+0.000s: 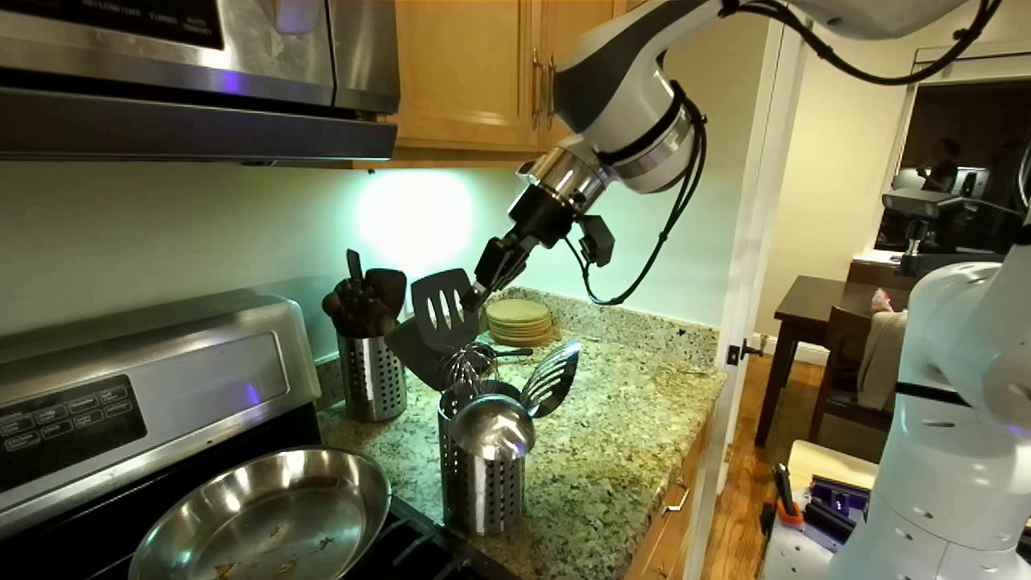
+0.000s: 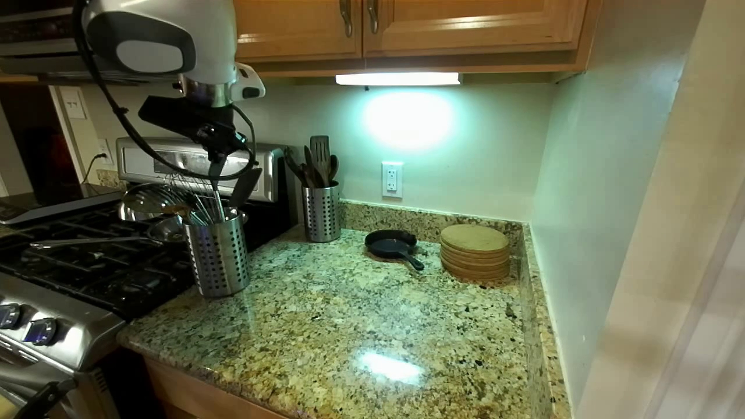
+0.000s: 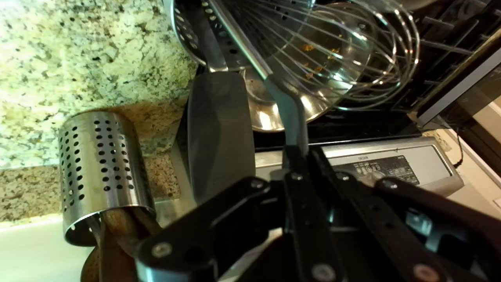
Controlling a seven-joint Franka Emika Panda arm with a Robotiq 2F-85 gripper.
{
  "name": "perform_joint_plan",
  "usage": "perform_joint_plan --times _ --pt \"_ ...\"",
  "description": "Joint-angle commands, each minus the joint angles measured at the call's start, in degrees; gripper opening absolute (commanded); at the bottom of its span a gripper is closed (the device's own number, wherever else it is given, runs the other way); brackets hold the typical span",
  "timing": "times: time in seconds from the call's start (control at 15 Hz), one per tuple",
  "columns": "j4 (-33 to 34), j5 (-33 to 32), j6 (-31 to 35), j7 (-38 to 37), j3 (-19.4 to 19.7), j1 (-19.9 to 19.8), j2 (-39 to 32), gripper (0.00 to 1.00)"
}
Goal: Put the spatula on the counter
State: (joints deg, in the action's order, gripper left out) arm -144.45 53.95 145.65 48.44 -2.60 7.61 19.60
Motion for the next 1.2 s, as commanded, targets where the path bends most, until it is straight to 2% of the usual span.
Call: perform_joint_plan --times 0.0,0.67,1.13 --pt "-3.20 0.11 2.63 0.00 0.26 1.02 6.13 0.08" --pt "-3.66 -3.81 7.06 -4.71 -0.19 1.11 15.01 0.08" --pt "-2.83 -14.19 10.62 -12.96 0.01 1.95 21.70 0.08"
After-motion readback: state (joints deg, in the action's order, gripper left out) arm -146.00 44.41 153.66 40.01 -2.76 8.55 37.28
